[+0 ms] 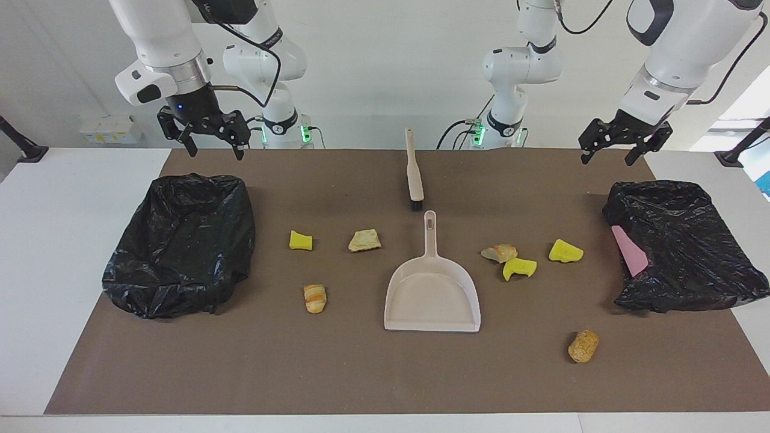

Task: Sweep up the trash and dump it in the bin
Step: 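Reach the right gripper to the beige dustpan handle and grasp it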

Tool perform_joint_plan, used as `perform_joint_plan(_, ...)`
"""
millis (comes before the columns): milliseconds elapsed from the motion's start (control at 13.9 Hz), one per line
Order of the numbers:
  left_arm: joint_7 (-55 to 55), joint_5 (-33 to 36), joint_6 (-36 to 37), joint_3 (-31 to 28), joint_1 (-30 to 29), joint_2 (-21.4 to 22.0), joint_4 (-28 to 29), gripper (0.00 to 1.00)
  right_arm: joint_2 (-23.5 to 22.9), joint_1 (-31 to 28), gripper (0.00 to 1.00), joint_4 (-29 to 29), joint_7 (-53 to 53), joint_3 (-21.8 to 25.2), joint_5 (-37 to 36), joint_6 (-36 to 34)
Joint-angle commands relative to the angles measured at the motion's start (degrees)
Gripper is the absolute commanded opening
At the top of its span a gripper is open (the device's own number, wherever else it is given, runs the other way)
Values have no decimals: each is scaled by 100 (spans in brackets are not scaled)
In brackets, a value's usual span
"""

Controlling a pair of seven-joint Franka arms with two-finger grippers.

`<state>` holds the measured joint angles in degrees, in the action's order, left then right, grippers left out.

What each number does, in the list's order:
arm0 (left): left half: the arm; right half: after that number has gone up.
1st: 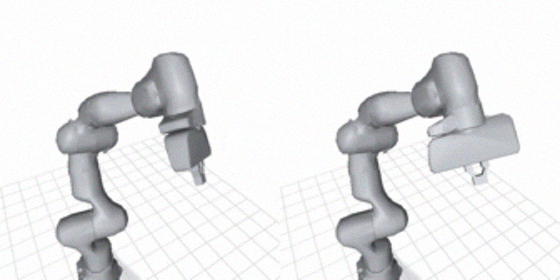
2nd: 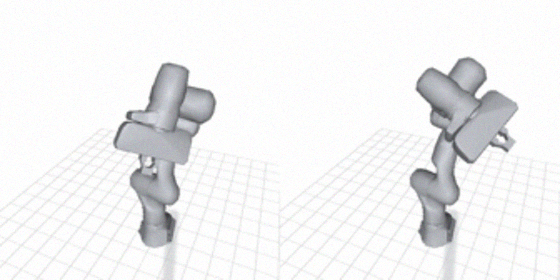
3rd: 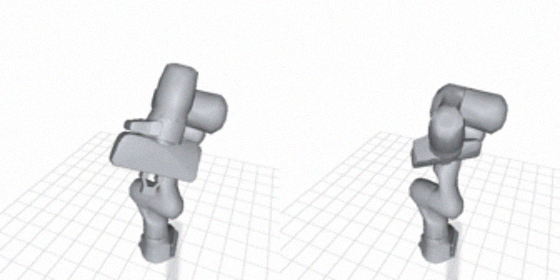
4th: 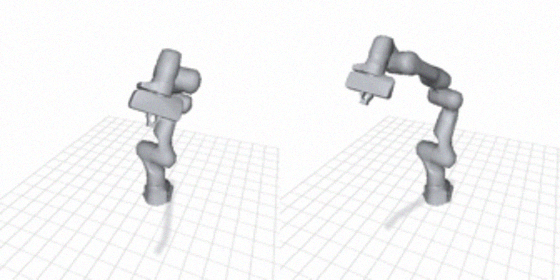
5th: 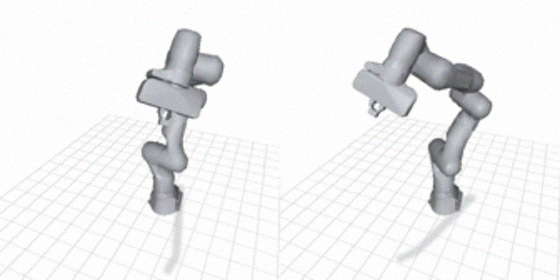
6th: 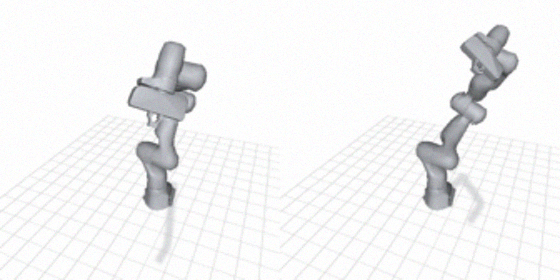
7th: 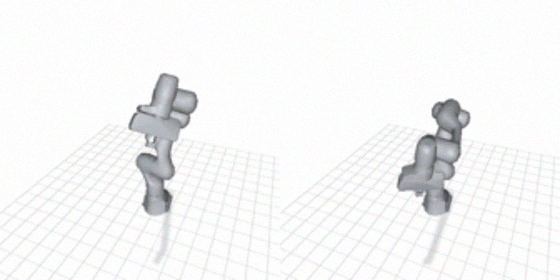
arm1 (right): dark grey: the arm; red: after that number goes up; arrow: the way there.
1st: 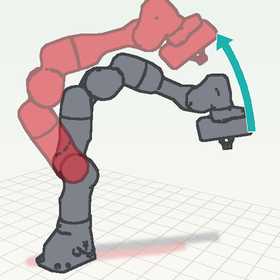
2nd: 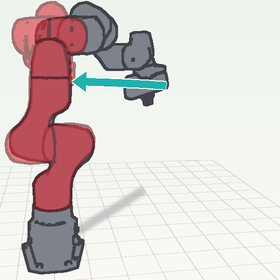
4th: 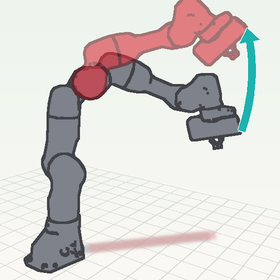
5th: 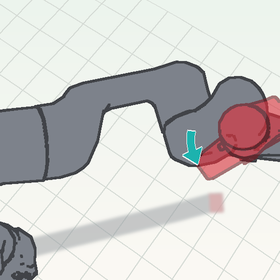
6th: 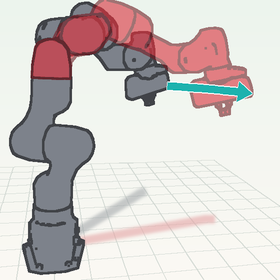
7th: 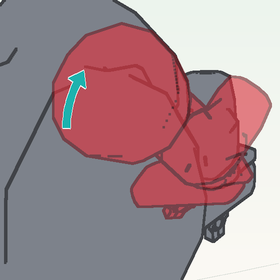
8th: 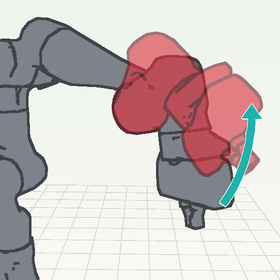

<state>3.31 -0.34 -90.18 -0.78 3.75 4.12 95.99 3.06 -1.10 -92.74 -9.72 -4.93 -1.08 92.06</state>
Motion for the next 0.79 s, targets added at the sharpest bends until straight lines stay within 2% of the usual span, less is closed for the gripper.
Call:
perform_joint_plan(0, 46, -158, -95, -28, 213, 177, 402, 100, 55, 65, 100, -332, -371, -61, 90, 521)
perform_joint_plan(144, 38, -281, -410, -28, 353, 290, 805, 100, -102, 319, 100, -464, -793, -61, 82, 987)
perform_joint_plan(288, -6, -300, -971, -28, 669, 545, 1524, 100, -445, 723, 100, -446, -943, -70, 29, 1303)
perform_joint_plan(719, -33, -308, -2264, -28, 1268, 1230, 3564, 100, -1701, 2102, 100, -297, -2338, -61, -217, 2341)
